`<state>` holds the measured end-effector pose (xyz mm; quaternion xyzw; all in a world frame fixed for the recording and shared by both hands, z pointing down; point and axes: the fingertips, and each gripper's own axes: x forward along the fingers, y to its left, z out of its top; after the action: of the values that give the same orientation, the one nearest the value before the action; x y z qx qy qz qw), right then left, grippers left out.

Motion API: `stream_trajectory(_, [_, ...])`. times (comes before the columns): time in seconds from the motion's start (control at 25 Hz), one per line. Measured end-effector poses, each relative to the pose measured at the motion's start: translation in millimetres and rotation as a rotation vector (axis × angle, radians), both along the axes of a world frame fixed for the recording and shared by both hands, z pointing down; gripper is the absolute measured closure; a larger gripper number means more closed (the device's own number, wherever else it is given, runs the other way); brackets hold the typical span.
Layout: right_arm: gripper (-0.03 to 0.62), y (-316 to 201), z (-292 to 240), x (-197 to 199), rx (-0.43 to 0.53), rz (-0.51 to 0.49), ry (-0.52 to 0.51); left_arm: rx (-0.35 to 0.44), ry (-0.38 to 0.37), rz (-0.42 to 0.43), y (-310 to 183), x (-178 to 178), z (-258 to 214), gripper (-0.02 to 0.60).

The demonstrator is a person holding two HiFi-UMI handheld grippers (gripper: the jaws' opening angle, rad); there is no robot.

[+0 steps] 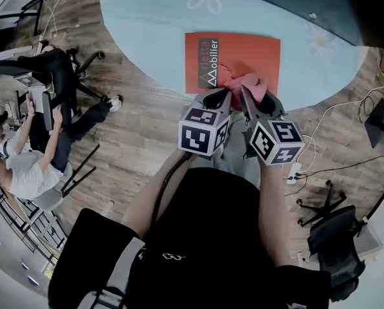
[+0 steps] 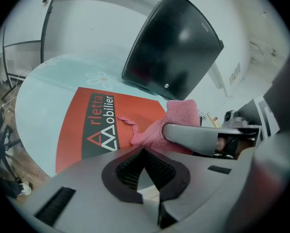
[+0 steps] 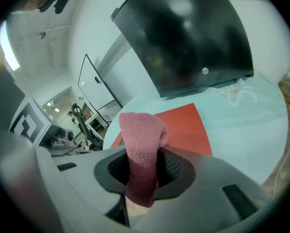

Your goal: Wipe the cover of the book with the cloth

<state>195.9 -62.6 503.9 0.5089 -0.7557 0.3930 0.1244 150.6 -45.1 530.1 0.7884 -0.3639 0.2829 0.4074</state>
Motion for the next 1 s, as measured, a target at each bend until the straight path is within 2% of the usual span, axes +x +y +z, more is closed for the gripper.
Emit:
stream_trajectory(0.64, [0.499, 10, 3, 75, -0.005, 0.061, -0.019, 0.000, 0.030, -0.002, -2, 71, 0, 0.572])
stream_trajectory(0.8, [0.499, 9, -5, 92, 0.019, 0.070, -0.010, -0.005, 0.039, 0.007, -1, 91, 0, 0.572])
stream_trajectory(0.88, [0.499, 8, -14, 97, 0.044, 0.065, -0.006, -0.023, 0.055, -0.006, 0, 98, -1, 0.572])
stream_trajectory(1.0, [0.499, 7, -27, 100, 0.077, 0.051, 0.001, -0.042, 0.070, -0.070, -3, 96, -6, 0.572])
